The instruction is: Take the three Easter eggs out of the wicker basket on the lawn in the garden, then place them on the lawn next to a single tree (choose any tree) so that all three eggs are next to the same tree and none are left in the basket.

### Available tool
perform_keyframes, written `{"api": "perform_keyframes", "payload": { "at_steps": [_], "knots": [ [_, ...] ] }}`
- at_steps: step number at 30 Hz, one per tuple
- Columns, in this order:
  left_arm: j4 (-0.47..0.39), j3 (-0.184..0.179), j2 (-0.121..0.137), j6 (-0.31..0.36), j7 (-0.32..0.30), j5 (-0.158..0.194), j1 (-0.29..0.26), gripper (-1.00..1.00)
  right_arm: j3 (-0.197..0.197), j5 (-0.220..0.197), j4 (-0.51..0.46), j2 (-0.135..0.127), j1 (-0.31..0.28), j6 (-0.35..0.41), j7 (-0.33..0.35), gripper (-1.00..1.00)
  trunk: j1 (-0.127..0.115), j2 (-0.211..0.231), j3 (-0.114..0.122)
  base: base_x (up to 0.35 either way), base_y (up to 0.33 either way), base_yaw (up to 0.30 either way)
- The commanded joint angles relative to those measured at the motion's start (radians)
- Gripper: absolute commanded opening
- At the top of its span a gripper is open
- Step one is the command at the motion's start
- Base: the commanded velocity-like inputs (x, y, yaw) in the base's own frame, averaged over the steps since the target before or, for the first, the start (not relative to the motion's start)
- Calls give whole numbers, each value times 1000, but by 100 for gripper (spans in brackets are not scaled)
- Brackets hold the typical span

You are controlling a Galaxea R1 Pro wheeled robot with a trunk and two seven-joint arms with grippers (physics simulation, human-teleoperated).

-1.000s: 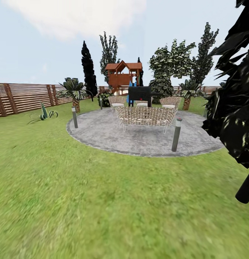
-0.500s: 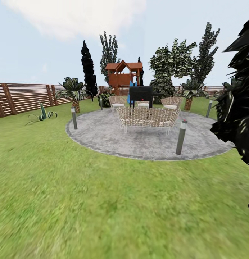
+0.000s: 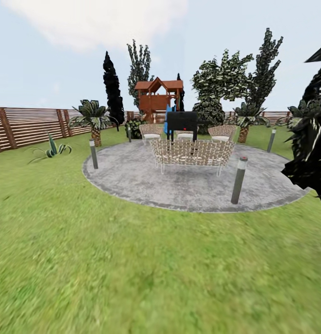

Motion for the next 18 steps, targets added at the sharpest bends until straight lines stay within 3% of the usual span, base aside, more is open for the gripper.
{"api": "perform_keyframes", "payload": {
  "at_steps": [1, 10, 18],
  "knots": [
    [-1, 1, 0, -1, -3, 4, 1, 100, -1, 0, 1, 0, -1, -4, 0, 100, 1, 0, 0, 333, 104, -131],
    [-1, 1, 0, -1, -4, 4, 1, 100, -1, 0, 1, 1, -1, -4, 0, 100, 1, 0, 6, 333, 105, -164],
    [-1, 0, 0, -1, -5, 4, 1, 100, 0, 0, 1, 1, -1, -4, 0, 100, 1, 0, 7, 333, 108, -31]
  ]
}}
